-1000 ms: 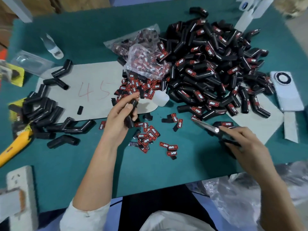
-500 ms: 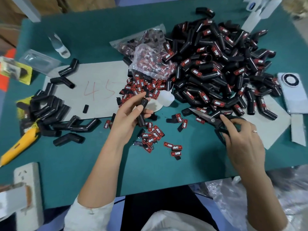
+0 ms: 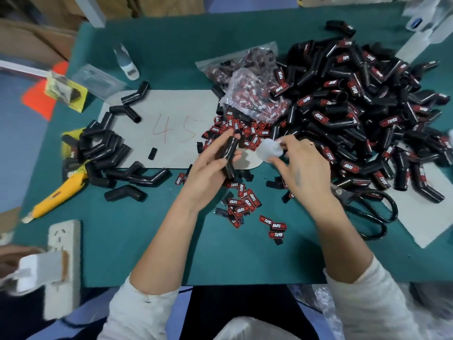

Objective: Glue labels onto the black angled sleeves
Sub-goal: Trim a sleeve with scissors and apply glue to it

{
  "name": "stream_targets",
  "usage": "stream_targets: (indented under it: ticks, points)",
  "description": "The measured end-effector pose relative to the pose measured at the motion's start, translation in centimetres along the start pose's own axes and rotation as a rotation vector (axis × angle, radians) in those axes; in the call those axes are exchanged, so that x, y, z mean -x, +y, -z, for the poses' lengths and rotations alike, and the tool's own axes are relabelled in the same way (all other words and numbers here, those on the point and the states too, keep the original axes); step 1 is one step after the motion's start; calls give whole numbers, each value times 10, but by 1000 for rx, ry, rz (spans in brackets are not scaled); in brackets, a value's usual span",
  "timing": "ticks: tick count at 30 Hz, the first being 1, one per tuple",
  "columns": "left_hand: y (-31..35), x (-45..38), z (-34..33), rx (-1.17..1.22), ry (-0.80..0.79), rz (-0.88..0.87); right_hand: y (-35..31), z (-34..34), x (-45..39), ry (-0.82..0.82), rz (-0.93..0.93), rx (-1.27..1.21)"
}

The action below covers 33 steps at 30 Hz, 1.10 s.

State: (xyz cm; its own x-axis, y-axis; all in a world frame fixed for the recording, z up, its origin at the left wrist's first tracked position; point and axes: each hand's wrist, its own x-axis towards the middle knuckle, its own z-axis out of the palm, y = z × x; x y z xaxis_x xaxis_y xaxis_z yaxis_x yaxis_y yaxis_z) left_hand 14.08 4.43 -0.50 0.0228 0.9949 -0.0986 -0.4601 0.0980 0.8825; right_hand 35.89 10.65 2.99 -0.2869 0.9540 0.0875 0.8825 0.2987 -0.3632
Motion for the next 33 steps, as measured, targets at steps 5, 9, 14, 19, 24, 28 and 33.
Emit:
stream_targets:
  ticks: [5, 9, 14, 19, 24, 28, 33]
  points:
    - [-5, -3, 6, -6, -12, -4, 5, -9, -1, 56, -14, -212]
    - [-3, -4, 6, -1, -12, -18, 10, -2, 1, 63, -13, -760]
    - [-5, -2, 6, 11, -15, -21, 9, 4, 1, 43, -50, -1001]
    - [-5, 2, 3, 46, -6, -24, 11, -2, 2, -34, -65, -1127]
    - [-1, 4, 0, 98, 2, -38, 2, 0, 1, -45, -74, -1271]
    - [2, 4, -3, 167, -6, -52, -7, 10, -9, -8, -148, -1443]
    - [5, 6, -1, 283, -71, -26, 1, 11, -8, -11, -212, -1627]
